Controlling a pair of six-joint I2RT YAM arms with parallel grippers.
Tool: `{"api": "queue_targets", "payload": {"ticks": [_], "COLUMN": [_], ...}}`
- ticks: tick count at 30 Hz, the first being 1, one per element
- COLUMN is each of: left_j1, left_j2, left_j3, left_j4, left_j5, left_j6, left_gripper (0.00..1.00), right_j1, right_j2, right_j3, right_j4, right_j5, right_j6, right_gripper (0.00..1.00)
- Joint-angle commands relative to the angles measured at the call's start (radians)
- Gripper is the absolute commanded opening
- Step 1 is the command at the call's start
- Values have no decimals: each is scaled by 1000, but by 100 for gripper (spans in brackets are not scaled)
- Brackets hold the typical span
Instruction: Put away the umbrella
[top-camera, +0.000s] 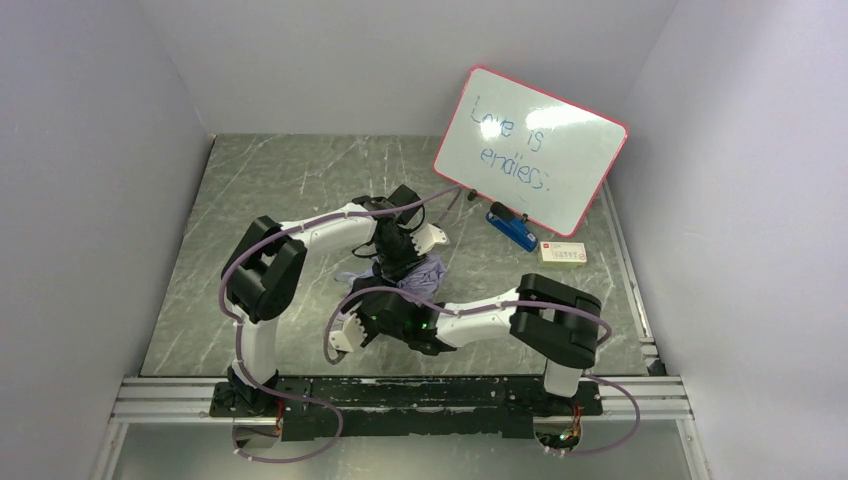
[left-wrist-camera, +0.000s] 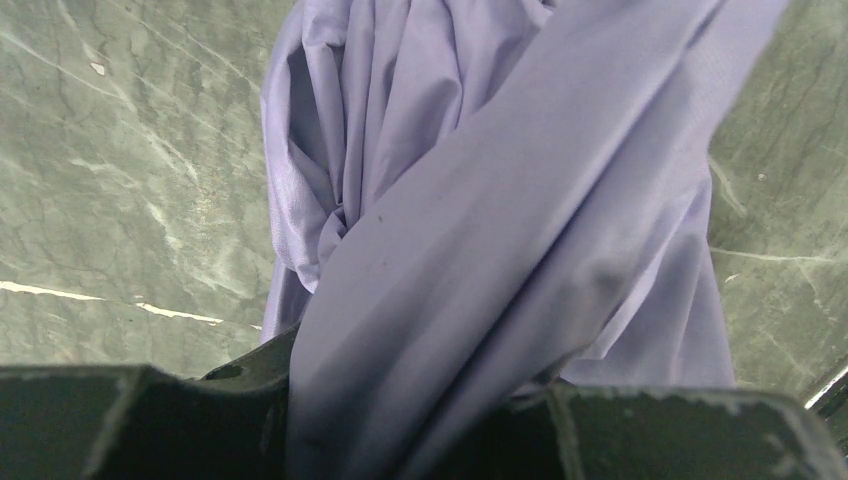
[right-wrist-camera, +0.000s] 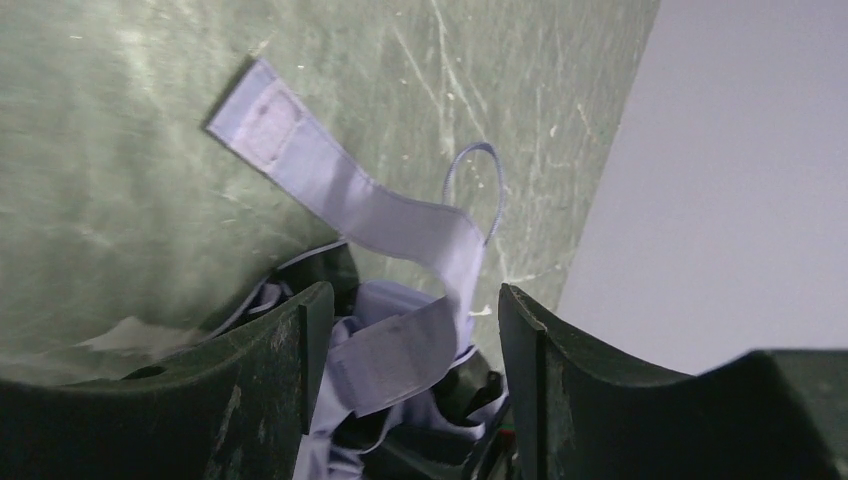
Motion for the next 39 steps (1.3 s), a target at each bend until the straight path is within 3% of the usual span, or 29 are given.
{"api": "queue_targets", "payload": {"ticks": [1,8,15,20,23,29,39], "left_j1": [28,28,28,28,28,30,30], "left_j2": [60,61,69,74,80,81,93], "left_j3": [-30,-31,-24,-23,-18,-20,-16], "left_j4": [56,55,55,63,61,67,69], "left_j5": [-201,-203,-204,-208,-208,-221,-222], "left_j6": [39,42,42,41,44,50,53], "left_gripper": [5,5,5,5,5,5,5], "right_j1": [-22,-61,-83,-81,-80,-75,-68], "right_j2": [52,138,161,57,-20,-230,-461], "right_j3": [61,135,166,136,100,-21,-120], "right_j4": [48,62,64,-24,-66,-108,-340], "right_j5": [-12,-50,-68,-150,-209,-301,-456], "right_j6": [-131,-139,-91,60,157,373,593], "right_gripper": [65,59,30,9,4,0,0]}}
